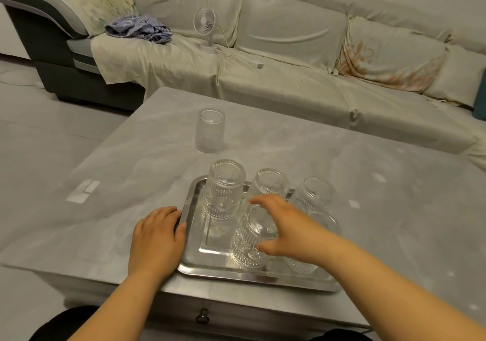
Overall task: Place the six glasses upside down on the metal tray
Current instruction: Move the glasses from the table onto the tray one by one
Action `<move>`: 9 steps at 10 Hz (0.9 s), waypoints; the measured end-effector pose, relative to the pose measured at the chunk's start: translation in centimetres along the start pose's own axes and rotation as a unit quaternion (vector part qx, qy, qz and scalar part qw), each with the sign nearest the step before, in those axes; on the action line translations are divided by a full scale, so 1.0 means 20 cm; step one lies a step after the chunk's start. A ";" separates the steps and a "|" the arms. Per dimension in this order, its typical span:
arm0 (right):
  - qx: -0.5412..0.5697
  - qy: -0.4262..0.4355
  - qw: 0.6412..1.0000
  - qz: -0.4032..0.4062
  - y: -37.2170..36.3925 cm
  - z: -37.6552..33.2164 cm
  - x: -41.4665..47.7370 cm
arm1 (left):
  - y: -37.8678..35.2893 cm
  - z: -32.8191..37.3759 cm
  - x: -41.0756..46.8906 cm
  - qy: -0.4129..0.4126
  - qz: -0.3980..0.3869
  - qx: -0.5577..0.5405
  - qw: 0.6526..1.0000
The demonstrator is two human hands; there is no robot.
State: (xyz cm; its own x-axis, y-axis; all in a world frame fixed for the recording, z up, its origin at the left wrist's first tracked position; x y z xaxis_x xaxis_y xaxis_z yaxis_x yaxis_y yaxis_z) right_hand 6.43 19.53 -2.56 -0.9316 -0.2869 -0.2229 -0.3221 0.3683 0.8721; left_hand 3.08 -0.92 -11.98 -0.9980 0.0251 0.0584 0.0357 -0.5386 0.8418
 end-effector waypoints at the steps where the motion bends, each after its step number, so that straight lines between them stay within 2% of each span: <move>1: -0.013 0.005 1.000 0.003 0.00 -0.01 0.00 | 0.00 0.00 0.00 0.001 0.001 -0.002 1.000; 3: 0.000 0.003 1.000 -0.003 0.03 0.00 0.01 | 0.00 0.00 0.00 -0.001 0.005 -0.002 1.000; 5: 0.036 0.010 0.998 0.055 0.23 -0.03 0.07 | 0.00 0.00 0.00 0.001 0.008 -0.007 1.000; 7: 0.019 0.015 0.988 0.152 0.42 -0.04 0.34 | 0.00 -0.01 0.01 -0.003 0.017 -0.020 1.000; 9: -0.027 -0.029 0.989 0.141 0.45 0.01 0.76 | -0.02 -0.03 0.02 0.002 0.010 -0.018 1.000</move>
State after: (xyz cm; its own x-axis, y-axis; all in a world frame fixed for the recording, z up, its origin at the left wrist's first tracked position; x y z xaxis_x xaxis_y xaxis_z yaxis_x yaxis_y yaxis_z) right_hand -10.72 18.59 1.83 -0.9918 -0.1274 0.0096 -0.0396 0.3777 0.9251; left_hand 2.59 -1.23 -12.71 -0.9973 0.0113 0.0728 0.0534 -0.5692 0.8205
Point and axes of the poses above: each hand's wrist, its own x-axis towards the middle knuckle, its own y-axis out of the back of the hand, z = x × y, the point moved 3 cm from there along x, towards the middle knuckle, and after that the axes turned 3 degrees about x, right-handed, at the moved point
